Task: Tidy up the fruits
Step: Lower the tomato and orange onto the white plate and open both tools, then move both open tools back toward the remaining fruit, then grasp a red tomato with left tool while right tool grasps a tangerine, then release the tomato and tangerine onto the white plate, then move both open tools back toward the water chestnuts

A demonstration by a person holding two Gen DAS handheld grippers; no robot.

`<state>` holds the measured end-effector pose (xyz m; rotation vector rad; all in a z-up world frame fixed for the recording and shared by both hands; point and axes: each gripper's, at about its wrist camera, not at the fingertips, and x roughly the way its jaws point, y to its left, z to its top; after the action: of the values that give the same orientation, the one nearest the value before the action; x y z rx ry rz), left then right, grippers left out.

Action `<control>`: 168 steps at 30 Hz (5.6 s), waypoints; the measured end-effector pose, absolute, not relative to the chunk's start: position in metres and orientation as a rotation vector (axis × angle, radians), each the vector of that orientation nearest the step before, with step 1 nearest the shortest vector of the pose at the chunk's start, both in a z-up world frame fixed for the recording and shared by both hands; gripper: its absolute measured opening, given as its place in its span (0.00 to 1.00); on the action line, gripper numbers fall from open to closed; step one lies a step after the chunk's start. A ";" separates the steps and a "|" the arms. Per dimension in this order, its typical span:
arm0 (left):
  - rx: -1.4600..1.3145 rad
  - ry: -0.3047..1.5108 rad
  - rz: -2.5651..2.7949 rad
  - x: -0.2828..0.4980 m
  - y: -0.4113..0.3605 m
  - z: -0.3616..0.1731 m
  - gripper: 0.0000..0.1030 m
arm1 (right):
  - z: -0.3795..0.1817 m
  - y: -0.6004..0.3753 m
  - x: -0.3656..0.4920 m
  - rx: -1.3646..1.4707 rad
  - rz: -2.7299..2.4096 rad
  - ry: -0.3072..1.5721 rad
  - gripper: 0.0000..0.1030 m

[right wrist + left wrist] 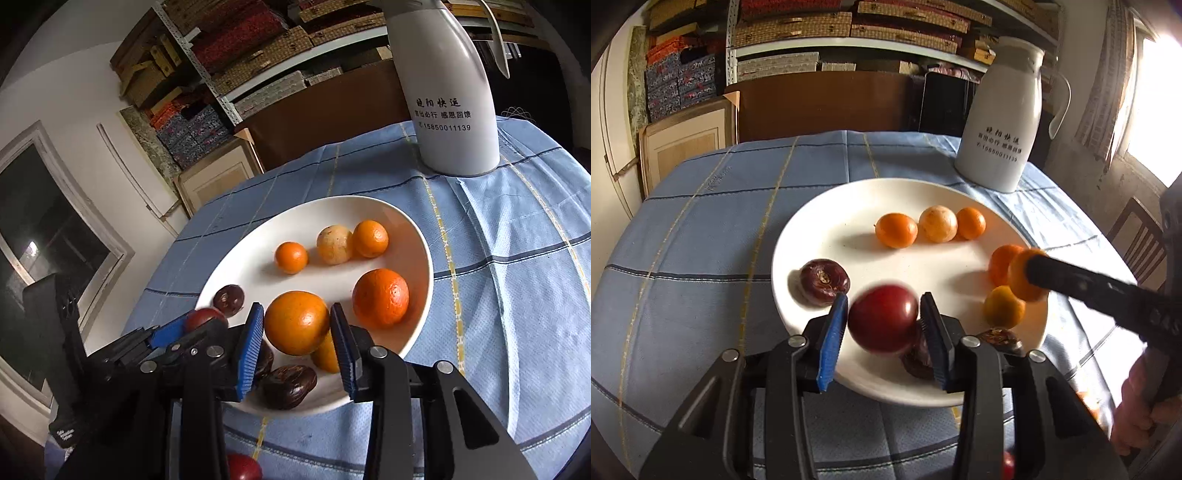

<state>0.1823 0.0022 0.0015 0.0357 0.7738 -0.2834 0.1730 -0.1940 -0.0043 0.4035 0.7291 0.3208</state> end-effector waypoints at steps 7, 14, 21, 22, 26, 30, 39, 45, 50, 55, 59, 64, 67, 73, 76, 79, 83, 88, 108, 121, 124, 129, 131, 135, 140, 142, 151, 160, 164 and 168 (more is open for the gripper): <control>0.022 0.731 -0.265 0.171 0.013 0.010 0.81 | -0.001 -0.219 0.162 0.480 0.311 0.667 0.52; -0.016 0.756 -0.246 0.149 0.027 0.000 0.91 | -0.012 -0.238 0.136 0.499 0.256 0.669 0.62; -0.011 0.755 -0.282 0.107 0.027 -0.007 0.91 | -0.021 -0.266 0.085 0.549 0.208 0.635 0.73; -0.006 0.753 -0.288 0.102 0.025 -0.007 0.92 | -0.025 -0.270 0.077 0.564 0.203 0.635 0.74; 0.038 0.752 -0.323 0.081 0.014 -0.011 0.95 | -0.036 -0.280 0.058 0.619 0.227 0.650 0.74; 0.117 0.770 -0.349 0.072 -0.004 -0.019 0.95 | -0.038 -0.281 0.053 0.626 0.229 0.654 0.76; 0.209 0.845 -0.355 0.080 -0.022 -0.037 0.96 | -0.045 -0.283 0.055 0.671 0.243 0.689 0.78; 0.103 0.810 -0.290 0.086 0.008 -0.028 0.96 | -0.043 -0.280 0.056 0.652 0.248 0.694 0.78; 0.025 0.833 -0.298 0.089 0.024 -0.028 0.96 | -0.043 -0.276 0.055 0.633 0.252 0.702 0.78; 0.109 0.829 -0.352 0.084 0.002 -0.031 0.94 | -0.043 -0.276 0.056 0.627 0.252 0.706 0.78; 0.184 0.843 -0.400 0.081 -0.016 -0.036 0.67 | -0.043 -0.274 0.056 0.620 0.256 0.710 0.78; 0.188 0.859 -0.452 0.081 -0.022 -0.040 0.45 | -0.042 -0.271 0.056 0.601 0.261 0.717 0.78; 0.174 0.871 -0.472 0.080 -0.022 -0.040 0.37 | -0.043 -0.266 0.057 0.581 0.272 0.731 0.78; 0.129 0.877 -0.420 0.088 -0.008 -0.040 0.37 | -0.045 -0.257 0.057 0.546 0.316 0.770 0.71; 0.112 0.879 -0.393 0.091 -0.001 -0.040 0.37 | -0.049 -0.251 0.057 0.525 0.338 0.803 0.65; 0.122 0.877 -0.389 0.090 -0.002 -0.040 0.37 | -0.052 -0.243 0.056 0.497 0.348 0.828 0.59; 0.130 0.883 -0.381 0.090 -0.002 -0.042 0.38 | -0.058 -0.233 0.060 0.465 0.369 0.874 0.48; 0.143 0.892 -0.384 0.091 -0.004 -0.045 0.38 | -0.056 -0.218 0.057 0.387 0.377 0.870 0.46; 0.030 0.680 -0.274 0.149 0.005 0.026 0.37 | 0.024 -0.194 0.123 0.334 0.293 0.639 0.45; 0.057 0.727 -0.260 0.201 -0.003 0.004 0.61 | 0.002 -0.172 0.175 0.297 0.263 0.690 0.53; 0.060 0.702 -0.255 0.193 -0.001 0.009 0.64 | 0.006 -0.176 0.167 0.307 0.258 0.664 0.53; 0.050 0.708 -0.243 0.184 0.006 0.008 0.67 | 0.005 -0.187 0.156 0.335 0.242 0.651 0.55; 0.045 0.715 -0.237 0.179 0.010 0.005 0.70 | 0.003 -0.191 0.153 0.350 0.235 0.650 0.58; 0.020 0.719 -0.223 0.168 0.020 0.003 0.80 | 0.000 -0.204 0.147 0.384 0.217 0.646 0.58; -0.011 0.720 -0.210 0.153 0.032 0.000 0.85 | -0.004 -0.219 0.132 0.413 0.198 0.638 0.58; -0.015 0.725 -0.202 0.147 0.036 -0.002 0.85 | -0.006 -0.227 0.122 0.428 0.192 0.633 0.59; 0.020 0.734 -0.218 0.081 0.047 -0.010 0.86 | -0.026 -0.250 0.062 0.461 0.173 0.641 0.65; 0.155 0.772 -0.281 0.025 0.034 -0.025 0.91 | -0.035 -0.263 0.028 0.517 0.191 0.636 0.67; 0.155 0.845 -0.276 0.036 0.033 -0.036 0.92 | -0.035 -0.261 0.027 0.512 0.192 0.640 0.67; 0.176 0.882 -0.286 0.039 0.028 -0.042 0.92 | -0.036 -0.256 0.029 0.500 0.202 0.653 0.67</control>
<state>0.0387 0.0285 -0.0422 0.1765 0.8817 -0.2862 0.0290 -0.2563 -0.0365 0.5004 0.6527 0.2021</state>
